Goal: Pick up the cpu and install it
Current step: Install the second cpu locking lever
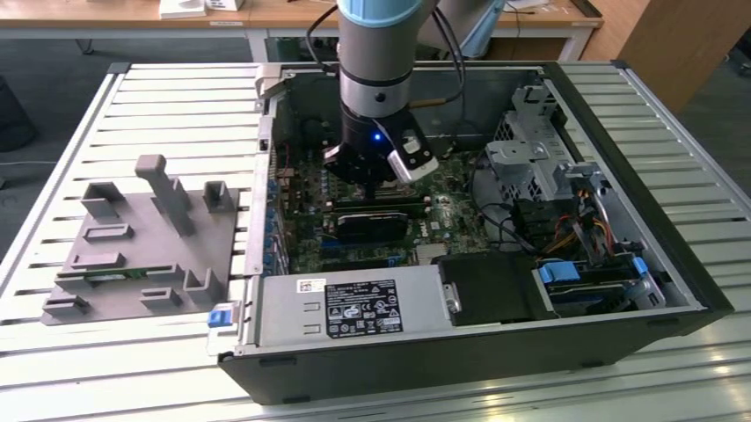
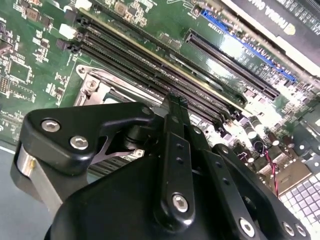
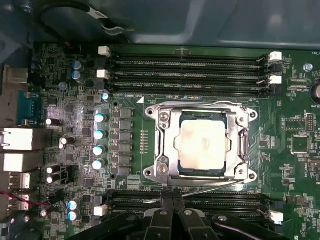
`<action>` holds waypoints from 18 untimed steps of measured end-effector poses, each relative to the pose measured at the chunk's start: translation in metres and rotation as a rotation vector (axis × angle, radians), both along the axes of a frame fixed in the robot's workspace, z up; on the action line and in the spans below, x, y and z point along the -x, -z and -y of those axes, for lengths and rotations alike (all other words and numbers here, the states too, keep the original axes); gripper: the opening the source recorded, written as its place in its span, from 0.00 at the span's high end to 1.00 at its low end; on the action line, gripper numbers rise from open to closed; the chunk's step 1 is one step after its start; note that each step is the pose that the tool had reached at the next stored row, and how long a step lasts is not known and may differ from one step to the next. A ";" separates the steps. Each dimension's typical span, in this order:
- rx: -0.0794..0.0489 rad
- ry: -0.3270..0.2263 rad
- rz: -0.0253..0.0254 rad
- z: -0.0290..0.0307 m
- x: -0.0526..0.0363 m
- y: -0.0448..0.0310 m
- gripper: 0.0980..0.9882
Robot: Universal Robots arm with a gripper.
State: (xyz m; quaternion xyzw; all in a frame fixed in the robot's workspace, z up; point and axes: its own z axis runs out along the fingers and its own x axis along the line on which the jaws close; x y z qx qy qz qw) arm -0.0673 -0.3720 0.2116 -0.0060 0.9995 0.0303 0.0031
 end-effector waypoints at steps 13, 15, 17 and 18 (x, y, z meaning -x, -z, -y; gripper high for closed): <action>-0.020 0.000 0.0000 0.0000 0.0099 0.0071 0.99; -0.027 0.000 0.0000 0.0000 0.0101 0.0085 0.99; -0.042 0.000 0.0000 0.0002 0.0102 0.0096 0.99; -0.051 0.000 0.0001 0.0002 0.0103 0.0102 0.99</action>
